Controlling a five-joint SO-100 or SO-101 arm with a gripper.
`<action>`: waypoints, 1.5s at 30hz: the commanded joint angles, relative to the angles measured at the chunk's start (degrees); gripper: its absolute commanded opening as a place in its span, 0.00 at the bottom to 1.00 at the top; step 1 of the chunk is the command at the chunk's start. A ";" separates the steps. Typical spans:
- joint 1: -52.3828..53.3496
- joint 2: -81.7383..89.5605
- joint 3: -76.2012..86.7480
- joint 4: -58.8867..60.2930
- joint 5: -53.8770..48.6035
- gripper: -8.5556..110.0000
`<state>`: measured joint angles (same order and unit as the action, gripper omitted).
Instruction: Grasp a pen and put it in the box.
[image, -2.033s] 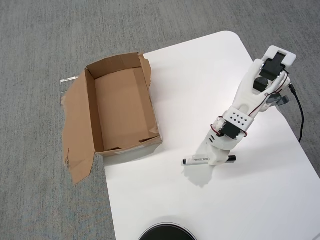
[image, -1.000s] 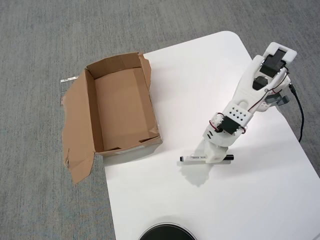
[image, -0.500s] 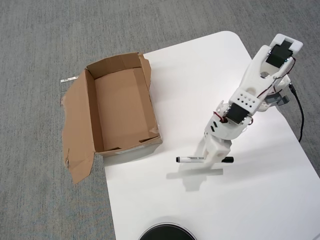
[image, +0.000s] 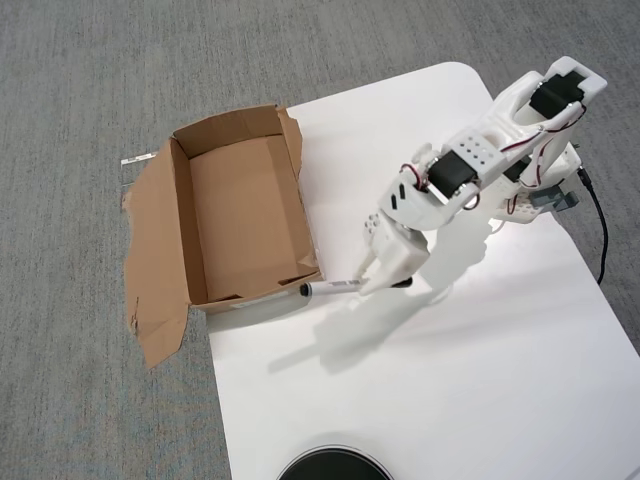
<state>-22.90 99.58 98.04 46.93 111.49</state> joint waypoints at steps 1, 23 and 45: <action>3.56 2.46 -6.20 -0.79 -5.14 0.08; 14.28 -9.40 -34.32 -0.88 -16.57 0.08; 21.75 -35.24 -56.29 -0.88 -15.86 0.08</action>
<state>-2.77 67.06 45.22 46.76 95.23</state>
